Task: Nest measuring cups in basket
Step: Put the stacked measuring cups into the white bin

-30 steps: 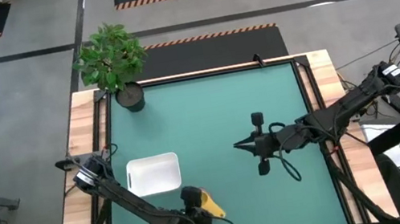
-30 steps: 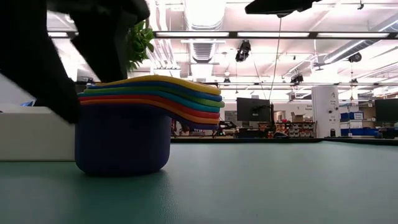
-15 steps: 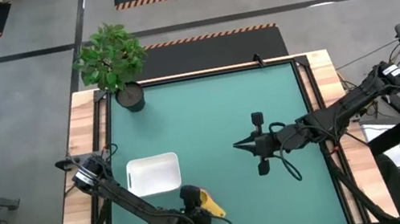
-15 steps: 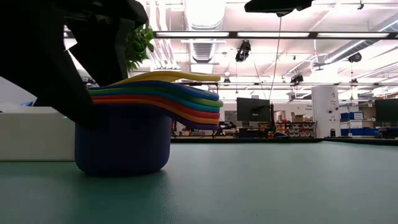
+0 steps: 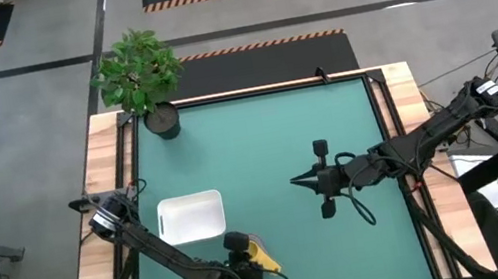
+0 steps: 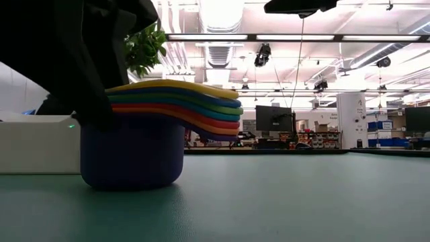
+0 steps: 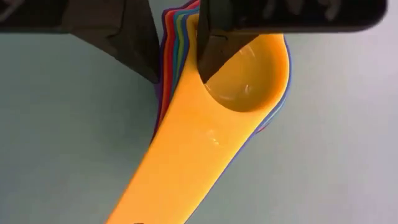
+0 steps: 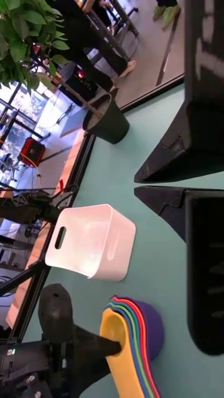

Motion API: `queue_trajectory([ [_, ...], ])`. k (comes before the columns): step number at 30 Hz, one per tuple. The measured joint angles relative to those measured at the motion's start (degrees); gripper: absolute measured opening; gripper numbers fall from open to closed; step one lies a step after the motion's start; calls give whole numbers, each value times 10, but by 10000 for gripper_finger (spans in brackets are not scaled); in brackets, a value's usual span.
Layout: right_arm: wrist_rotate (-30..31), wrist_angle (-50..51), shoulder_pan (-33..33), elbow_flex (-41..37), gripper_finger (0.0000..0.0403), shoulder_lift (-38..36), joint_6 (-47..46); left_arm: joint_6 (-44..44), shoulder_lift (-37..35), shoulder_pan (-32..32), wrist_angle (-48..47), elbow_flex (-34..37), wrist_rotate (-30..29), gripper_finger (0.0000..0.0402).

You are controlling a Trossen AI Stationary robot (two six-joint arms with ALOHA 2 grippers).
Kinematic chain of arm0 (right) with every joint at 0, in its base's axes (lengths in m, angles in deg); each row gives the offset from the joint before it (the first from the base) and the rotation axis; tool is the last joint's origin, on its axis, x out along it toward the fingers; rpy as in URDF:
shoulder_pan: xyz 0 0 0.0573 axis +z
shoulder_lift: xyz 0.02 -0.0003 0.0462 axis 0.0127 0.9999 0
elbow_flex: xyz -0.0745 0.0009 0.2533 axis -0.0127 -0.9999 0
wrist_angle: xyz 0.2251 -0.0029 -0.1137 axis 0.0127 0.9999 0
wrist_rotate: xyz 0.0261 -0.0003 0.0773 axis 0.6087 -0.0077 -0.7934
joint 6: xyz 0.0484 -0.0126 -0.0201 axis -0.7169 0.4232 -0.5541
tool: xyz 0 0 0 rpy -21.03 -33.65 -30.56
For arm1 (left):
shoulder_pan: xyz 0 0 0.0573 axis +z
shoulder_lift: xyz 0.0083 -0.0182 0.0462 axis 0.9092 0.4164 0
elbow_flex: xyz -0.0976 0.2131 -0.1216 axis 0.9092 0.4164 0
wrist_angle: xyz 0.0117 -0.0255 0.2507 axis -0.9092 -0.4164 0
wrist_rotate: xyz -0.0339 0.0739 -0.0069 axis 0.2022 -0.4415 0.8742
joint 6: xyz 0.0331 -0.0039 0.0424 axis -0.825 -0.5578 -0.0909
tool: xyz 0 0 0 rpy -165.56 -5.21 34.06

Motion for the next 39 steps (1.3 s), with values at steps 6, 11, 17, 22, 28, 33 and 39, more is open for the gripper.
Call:
queue_trajectory([
  [6, 0, 0, 0, 0, 9, 0, 0, 0, 1, 0, -2, -6, 1, 59],
  [11, 0, 0, 0, 0, 9, 0, 0, 0, 3, 0, 2, -11, -6, 59],
  [17, 0, 0, 0, 0, 9, 0, 0, 0, 3, -2, 1, -16, -12, 59],
  [22, 0, 0, 0, 0, 9, 0, 0, -1, 3, -4, 2, -27, -12, 59],
  [28, 0, 0, 0, 1, 9, 0, 0, -1, -3, -5, 2, -28, -17, 59],
  [33, 0, 0, 0, 1, 9, 0, 0, -1, -12, -6, 1, -29, -30, 59],
  [39, 0, 0, 0, 1, 9, 0, 1, -1, -29, -8, 0, -29, -44, 59],
])
